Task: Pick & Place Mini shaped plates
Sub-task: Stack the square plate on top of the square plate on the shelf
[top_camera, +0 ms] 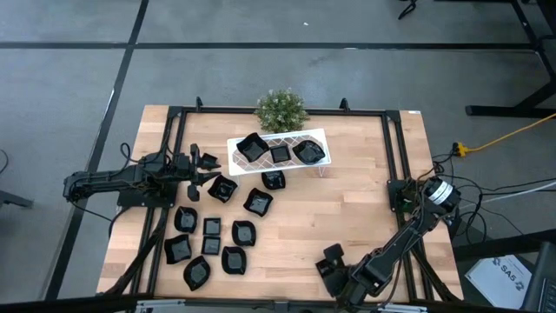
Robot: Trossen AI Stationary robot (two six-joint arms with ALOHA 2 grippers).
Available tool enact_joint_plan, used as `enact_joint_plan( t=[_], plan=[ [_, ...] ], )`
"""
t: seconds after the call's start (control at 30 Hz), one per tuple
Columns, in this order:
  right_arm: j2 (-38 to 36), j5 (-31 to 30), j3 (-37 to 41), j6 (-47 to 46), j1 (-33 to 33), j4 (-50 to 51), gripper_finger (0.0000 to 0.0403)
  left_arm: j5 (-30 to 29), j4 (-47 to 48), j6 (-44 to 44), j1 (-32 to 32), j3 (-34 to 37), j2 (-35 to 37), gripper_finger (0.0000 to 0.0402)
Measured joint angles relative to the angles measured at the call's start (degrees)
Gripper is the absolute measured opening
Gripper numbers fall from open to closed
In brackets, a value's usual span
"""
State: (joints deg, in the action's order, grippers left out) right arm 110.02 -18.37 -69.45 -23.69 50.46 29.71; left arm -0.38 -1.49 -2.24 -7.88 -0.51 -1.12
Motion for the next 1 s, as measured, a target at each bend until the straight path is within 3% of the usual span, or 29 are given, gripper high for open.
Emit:
enact_joint_plan(
  t=[0.53,1.0],
  plan=[
    [-5.47,-3.84,0.02,-2.41,-0.89,6.56,0.0004,-0.01,0.01,0.00,0.02,0.00,-0.01,0.0100],
    [-10.18,-4.62,0.02,7.32,-5.42,4.68,0.0004,0.00,0.01,0.00,0.01,-0.01,0.01,0.0100]
  ],
)
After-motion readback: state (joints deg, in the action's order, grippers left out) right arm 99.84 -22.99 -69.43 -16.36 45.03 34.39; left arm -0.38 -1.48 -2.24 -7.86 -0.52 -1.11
